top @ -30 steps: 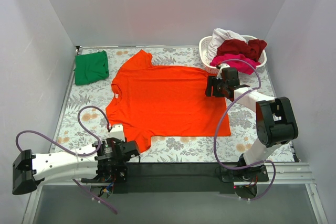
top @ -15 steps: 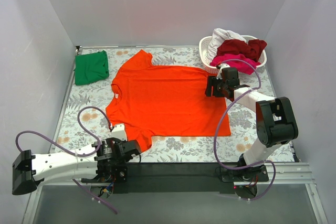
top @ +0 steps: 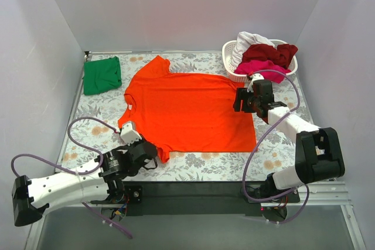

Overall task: Fold and stack the t-shirts
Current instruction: Fold the tshirt

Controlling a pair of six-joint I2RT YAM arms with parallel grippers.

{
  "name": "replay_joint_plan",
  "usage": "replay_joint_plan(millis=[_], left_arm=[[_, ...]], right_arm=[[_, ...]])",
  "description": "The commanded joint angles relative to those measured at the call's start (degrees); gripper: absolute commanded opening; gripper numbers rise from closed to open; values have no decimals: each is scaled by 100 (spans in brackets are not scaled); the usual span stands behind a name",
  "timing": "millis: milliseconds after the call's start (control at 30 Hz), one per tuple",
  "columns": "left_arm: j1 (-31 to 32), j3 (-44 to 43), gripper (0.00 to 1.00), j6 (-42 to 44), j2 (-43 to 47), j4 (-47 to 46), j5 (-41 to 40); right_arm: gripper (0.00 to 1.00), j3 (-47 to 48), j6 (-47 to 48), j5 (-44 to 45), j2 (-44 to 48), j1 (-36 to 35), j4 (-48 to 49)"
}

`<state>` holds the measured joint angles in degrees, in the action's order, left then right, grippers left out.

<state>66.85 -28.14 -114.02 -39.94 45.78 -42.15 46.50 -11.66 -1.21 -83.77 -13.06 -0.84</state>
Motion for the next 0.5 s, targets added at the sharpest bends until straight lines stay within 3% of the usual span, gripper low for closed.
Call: replay_joint_plan(millis=[0,133,467], left_arm=[[-592,-105,0,-1100,21,-1648,-76],[-1777,203,0,61,-22,-2633,830],[-3160,529,0,1539,-751,-4199,2087]], right_arm=[[62,-193,-38,271,378,40,-232],[62,-282,-56,376,633,32,-486],[61,-756,-144,806,1468,-65,-1400]])
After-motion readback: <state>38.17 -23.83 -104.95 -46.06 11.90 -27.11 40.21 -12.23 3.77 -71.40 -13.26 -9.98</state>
